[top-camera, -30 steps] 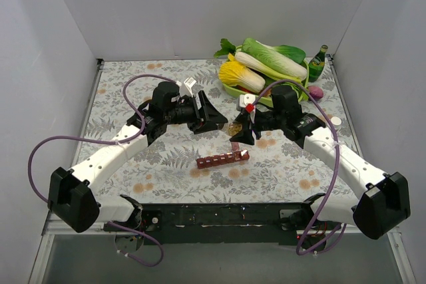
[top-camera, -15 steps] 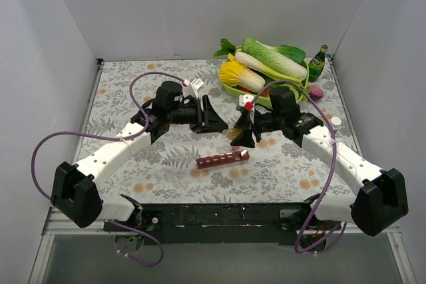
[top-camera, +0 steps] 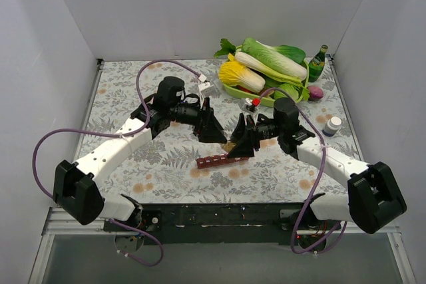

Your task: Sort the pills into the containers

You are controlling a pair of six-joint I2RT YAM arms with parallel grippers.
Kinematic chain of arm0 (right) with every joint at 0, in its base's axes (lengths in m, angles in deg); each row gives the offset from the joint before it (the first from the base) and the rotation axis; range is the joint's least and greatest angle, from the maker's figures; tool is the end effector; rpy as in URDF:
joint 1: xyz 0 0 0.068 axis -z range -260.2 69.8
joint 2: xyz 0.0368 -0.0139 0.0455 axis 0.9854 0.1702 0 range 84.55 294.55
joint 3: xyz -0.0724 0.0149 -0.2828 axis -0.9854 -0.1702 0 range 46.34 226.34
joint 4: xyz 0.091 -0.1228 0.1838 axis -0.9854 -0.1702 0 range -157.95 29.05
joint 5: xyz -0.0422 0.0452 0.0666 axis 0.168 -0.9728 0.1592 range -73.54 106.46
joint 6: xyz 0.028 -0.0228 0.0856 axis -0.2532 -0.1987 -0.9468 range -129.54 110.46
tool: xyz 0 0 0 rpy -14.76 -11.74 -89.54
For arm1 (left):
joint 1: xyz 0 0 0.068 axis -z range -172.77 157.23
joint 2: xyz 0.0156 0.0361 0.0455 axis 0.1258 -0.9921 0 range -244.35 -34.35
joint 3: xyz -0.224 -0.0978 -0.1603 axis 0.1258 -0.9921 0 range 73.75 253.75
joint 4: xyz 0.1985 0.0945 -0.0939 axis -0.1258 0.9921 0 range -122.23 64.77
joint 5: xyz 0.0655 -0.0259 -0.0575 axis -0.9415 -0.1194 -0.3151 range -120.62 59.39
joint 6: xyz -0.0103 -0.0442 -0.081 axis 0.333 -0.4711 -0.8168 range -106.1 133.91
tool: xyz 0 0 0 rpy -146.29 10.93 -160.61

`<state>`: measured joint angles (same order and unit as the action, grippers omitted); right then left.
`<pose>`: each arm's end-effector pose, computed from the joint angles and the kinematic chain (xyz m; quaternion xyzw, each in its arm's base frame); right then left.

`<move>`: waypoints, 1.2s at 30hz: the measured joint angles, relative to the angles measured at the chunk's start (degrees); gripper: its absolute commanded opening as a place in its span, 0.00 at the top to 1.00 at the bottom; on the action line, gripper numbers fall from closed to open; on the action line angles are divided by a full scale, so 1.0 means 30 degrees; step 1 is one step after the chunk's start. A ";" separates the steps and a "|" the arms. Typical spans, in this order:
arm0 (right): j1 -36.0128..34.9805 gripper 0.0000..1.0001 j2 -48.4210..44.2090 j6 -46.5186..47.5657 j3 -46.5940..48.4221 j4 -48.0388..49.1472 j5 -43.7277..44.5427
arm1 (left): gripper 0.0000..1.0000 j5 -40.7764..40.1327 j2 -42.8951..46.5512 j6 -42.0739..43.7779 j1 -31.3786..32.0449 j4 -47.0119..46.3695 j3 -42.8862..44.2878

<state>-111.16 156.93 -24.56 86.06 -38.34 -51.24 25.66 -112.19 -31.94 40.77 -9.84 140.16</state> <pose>0.1801 0.1982 0.2970 -0.4426 0.5807 0.6014 0.3245 0.2021 -0.2175 0.3391 0.1374 0.7973 -0.5853 0.0537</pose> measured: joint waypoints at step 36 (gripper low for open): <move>-0.2710 0.99 0.0452 1.6203 0.6258 -1.3107 1.0054 | 0.34 -0.8765 0.2725 -1.6903 -0.0364 -0.0699 -0.2725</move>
<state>-119.29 158.28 24.05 104.84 -77.66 -21.08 -0.64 -104.02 -82.65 39.67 -11.94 131.99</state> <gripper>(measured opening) 0.599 0.689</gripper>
